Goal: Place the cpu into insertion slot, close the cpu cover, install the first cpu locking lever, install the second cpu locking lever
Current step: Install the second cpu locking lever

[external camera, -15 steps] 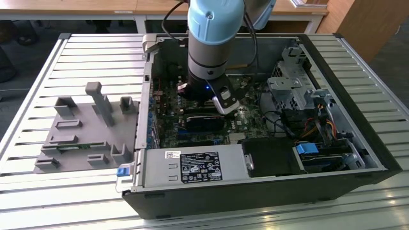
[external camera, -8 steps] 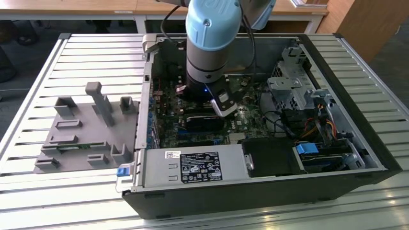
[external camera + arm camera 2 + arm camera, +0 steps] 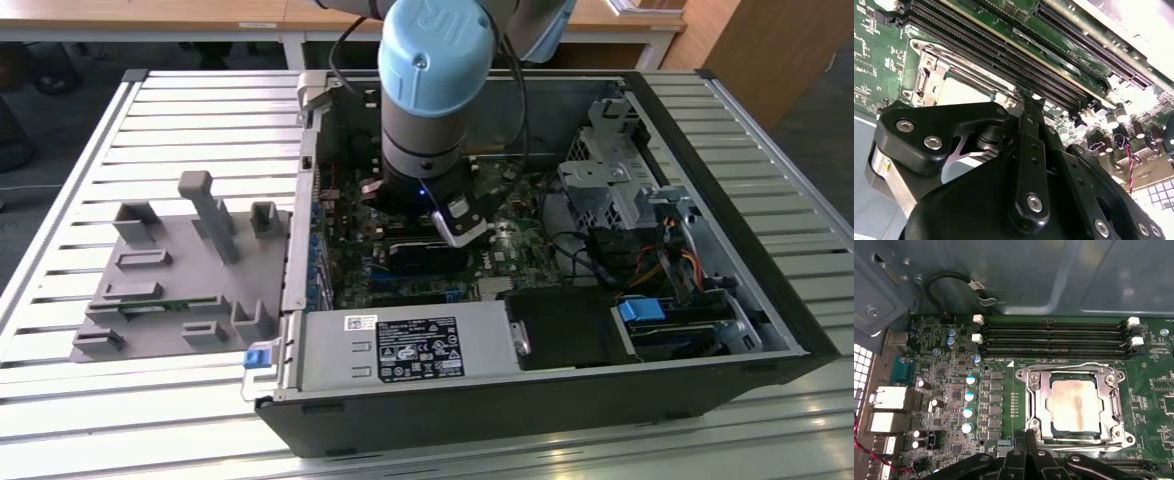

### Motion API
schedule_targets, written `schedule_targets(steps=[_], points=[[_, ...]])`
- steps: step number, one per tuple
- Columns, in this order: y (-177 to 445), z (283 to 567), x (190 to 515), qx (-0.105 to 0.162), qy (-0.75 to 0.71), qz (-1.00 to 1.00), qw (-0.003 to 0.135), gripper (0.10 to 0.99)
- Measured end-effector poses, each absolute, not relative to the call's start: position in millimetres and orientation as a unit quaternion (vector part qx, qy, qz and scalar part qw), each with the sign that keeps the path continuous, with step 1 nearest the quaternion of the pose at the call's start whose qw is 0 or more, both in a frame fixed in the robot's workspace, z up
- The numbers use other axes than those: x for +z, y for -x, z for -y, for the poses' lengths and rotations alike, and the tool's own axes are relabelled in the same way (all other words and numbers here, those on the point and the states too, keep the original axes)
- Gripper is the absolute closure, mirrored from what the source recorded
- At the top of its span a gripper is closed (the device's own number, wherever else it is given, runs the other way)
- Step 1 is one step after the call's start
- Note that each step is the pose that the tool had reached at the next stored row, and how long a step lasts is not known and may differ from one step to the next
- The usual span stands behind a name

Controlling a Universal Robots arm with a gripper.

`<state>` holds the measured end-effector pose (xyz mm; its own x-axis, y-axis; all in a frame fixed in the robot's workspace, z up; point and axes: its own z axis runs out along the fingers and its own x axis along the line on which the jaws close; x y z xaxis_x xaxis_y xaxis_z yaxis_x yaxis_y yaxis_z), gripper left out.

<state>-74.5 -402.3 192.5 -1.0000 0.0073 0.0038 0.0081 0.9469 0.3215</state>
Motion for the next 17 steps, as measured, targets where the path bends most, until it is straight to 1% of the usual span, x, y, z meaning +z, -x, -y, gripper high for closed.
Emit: schedule_targets(steps=[4,10,17], points=[[74.6,402.3,189.6,-0.173,0.004,0.985,0.001,0.980],[75.3,402.3,186.5,-0.180,0.004,0.984,0.001,0.980],[75.9,402.4,189.7,-0.180,0.004,0.984,0.001,0.980]])
